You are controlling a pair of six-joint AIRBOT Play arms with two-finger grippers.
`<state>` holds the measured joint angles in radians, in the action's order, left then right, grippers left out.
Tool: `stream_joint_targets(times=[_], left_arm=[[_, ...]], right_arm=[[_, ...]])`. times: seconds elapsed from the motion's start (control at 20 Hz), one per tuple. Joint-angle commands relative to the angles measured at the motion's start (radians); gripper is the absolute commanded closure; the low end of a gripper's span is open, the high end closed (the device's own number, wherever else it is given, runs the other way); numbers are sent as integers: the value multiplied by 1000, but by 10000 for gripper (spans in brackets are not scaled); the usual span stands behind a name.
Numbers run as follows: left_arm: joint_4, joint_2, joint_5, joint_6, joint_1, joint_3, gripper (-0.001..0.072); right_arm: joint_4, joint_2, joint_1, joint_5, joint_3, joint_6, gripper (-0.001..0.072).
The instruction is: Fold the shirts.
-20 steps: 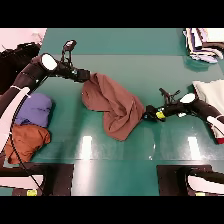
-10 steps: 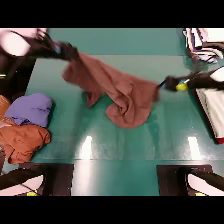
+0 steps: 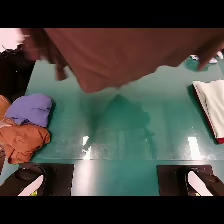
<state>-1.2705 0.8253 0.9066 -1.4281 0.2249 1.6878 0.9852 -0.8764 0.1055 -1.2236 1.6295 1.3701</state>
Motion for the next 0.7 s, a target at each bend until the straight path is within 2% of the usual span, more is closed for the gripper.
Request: stream_joint_targets(times=[0.0,0.1,0.3,0.4,0.5,0.65], left_arm=[[19,-74,47,0,-1,8,686],[27,-61,151,0,-1,6,686],[23,63,453,8,-1,-20,686],[29,136,519,16,-1,-98,686],[41,201,491,26,-1,-223,686],[52,296,337,49,-1,-422,685]], right_arm=[[13,30,93,-70,149,1,699],[13,-8,122,-105,236,1,699],[14,-174,75,-174,367,45,699],[23,-281,8,-214,364,76,700],[146,-392,-74,-248,317,105,699],[354,-536,-161,-251,192,119,699]])
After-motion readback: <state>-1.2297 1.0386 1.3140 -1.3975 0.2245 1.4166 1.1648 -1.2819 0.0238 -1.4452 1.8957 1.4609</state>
